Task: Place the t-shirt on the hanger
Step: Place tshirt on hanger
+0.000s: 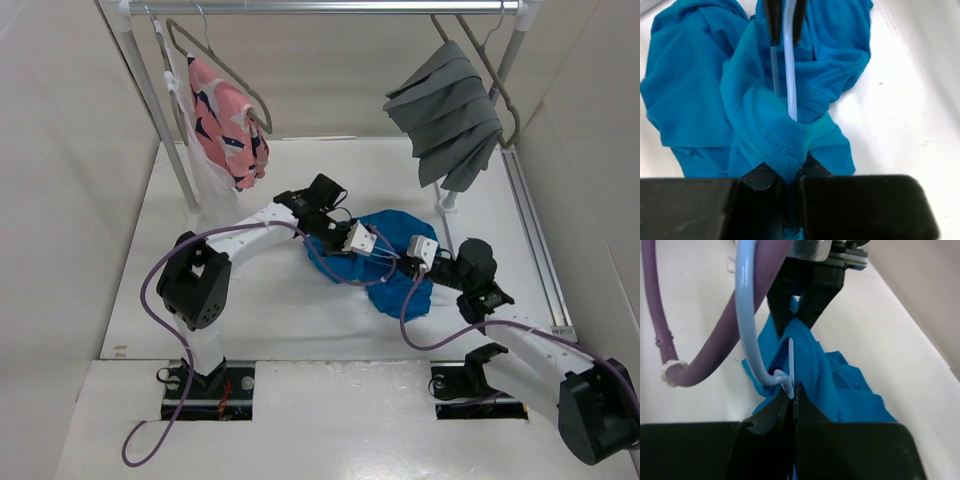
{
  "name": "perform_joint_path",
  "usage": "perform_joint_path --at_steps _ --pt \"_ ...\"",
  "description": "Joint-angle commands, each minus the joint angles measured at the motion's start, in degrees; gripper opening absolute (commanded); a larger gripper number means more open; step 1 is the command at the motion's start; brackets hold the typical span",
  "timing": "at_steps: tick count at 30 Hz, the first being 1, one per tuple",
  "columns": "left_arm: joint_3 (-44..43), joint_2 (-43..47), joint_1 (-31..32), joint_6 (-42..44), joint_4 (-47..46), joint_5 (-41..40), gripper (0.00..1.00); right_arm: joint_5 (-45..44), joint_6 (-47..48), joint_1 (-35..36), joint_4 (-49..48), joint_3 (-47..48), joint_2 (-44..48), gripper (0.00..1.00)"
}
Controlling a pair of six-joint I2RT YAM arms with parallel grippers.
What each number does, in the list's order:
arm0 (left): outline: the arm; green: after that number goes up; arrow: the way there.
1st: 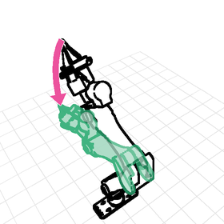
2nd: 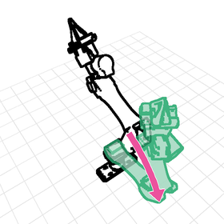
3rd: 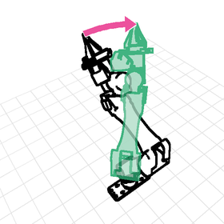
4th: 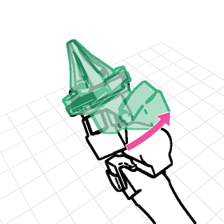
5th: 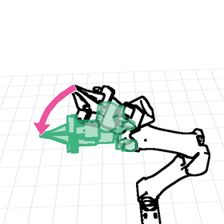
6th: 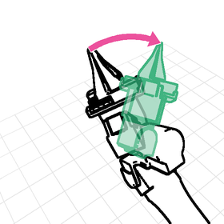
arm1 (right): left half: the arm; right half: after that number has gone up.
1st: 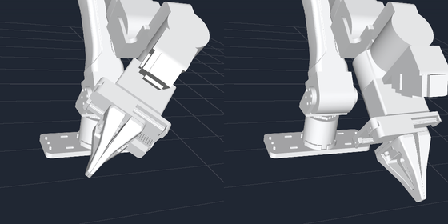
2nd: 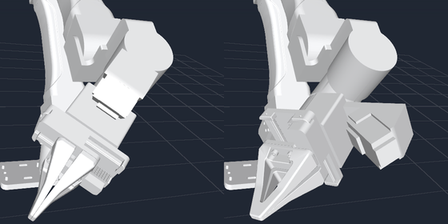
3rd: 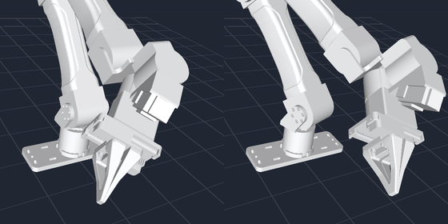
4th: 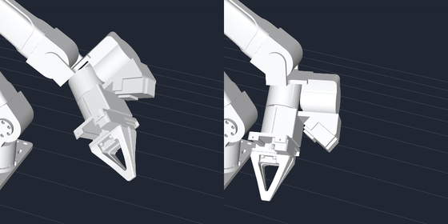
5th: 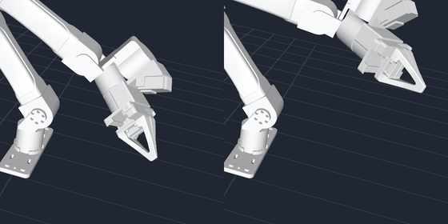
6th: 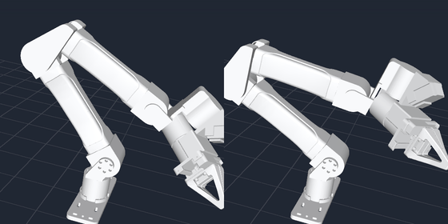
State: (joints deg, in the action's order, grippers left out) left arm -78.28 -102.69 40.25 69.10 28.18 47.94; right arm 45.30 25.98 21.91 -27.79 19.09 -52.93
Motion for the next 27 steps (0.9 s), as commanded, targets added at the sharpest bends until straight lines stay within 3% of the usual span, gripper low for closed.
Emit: perform_joint_path --at_steps 1,4,7,8,12,13,16,20,22,24,26,27 --pt "-4.1 0.1 2.1 -3.1 2.4 2.6 0.00 1.3 -0.8 0.3 -3.3 4.9 -0.2 0.00" --pt "-6.9 0.7 0.8 -7.0 4.5 3.1 0.00 -1.8 -0.2 0.3 0.3 7.0 -1.2 0.00" --pt "-8.2 2.2 -0.9 -13.8 5.0 2.4 0.00 -7.2 -0.2 0.3 8.7 10.7 -1.7 0.33" --pt "-8.2 3.3 -1.5 -15.4 5.0 2.4 0.00 -8.4 0.3 0.3 11.2 14.1 -1.7 0.50" --pt "-5.8 7.3 -3.2 -21.3 5.0 2.4 0.00 -13.9 0.2 0.3 21.5 20.3 2.4 0.81" --pt "-4.4 8.2 -3.2 -22.0 5.0 2.4 0.00 -18.2 0.2 0.3 25.8 21.0 4.0 0.84" --pt "-2.1 11.2 -3.2 -25.1 4.5 2.4 0.00 -28.0 -1.0 0.3 33.2 23.9 13.0 0.88" --pt "0.2 13.0 -3.2 -29.8 4.5 2.4 0.00 -35.6 -1.0 0.3 47.9 29.2 21.4 0.85" --pt "0.8 13.7 -3.2 -31.3 4.5 2.4 0.00 -34.6 0.1 0.3 55.4 30.1 22.9 0.75" --pt "0.8 14.5 -3.2 -33.8 3.7 2.4 0.00 -29.3 0.7 1.0 59.6 28.6 22.9 0.56" --pt "0.8 15.1 -3.2 -34.8 2.6 3.1 0.00 -23.8 0.7 2.9 58.8 22.0 23.4 0.43" --pt "0.8 15.1 -3.2 -35.7 2.0 3.1 0.00 -18.5 0.0 3.8 55.1 19.3 24.6 0.43"
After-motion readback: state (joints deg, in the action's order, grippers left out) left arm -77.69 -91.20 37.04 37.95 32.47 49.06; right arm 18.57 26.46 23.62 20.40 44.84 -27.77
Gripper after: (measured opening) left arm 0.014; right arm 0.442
